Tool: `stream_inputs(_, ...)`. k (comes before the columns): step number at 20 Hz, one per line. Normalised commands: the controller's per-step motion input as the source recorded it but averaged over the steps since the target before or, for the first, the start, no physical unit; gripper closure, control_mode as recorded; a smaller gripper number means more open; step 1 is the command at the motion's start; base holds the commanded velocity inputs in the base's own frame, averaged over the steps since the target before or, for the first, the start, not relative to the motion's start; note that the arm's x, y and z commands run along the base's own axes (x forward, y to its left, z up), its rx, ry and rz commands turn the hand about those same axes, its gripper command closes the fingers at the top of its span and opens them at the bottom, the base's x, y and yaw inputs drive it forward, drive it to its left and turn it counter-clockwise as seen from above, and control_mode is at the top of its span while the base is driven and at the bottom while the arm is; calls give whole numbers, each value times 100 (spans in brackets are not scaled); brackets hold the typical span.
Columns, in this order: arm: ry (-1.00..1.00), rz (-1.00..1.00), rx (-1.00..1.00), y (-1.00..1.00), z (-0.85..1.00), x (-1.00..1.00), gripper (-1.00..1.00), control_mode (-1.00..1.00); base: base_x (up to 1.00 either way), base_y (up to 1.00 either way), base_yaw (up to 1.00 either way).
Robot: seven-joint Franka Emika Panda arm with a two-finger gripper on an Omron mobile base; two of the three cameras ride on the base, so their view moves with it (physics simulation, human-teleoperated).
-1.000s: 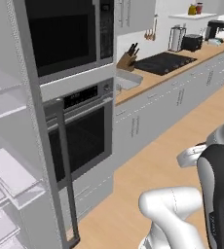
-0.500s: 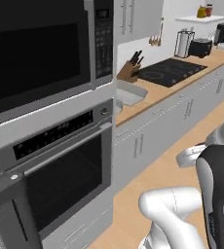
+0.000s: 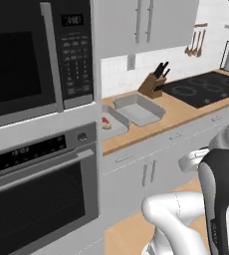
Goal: Place one potato and one steak in each tupperware on the nearby counter, to pack two identical lunches.
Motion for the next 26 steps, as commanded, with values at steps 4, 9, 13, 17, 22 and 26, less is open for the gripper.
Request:
stream_inputs(4, 0, 0, 0, 0, 0, 0, 100, 100, 77, -84, 52)
stream_inputs(9, 0, 0, 0, 0, 0, 0, 100, 100, 61, -75, 55)
stream_inputs(13, 0, 0, 0, 0, 0, 0, 100, 100, 46, -49, 48)
stream_inputs(17, 0, 0, 0, 0, 0, 0, 100, 100, 34, -55, 29)
stream_inputs(22, 0, 0, 0, 0, 0, 0, 100, 100, 32, -60, -9)
stream_inputs(26, 0, 0, 0, 0, 0, 0, 100, 100, 59, 2, -18)
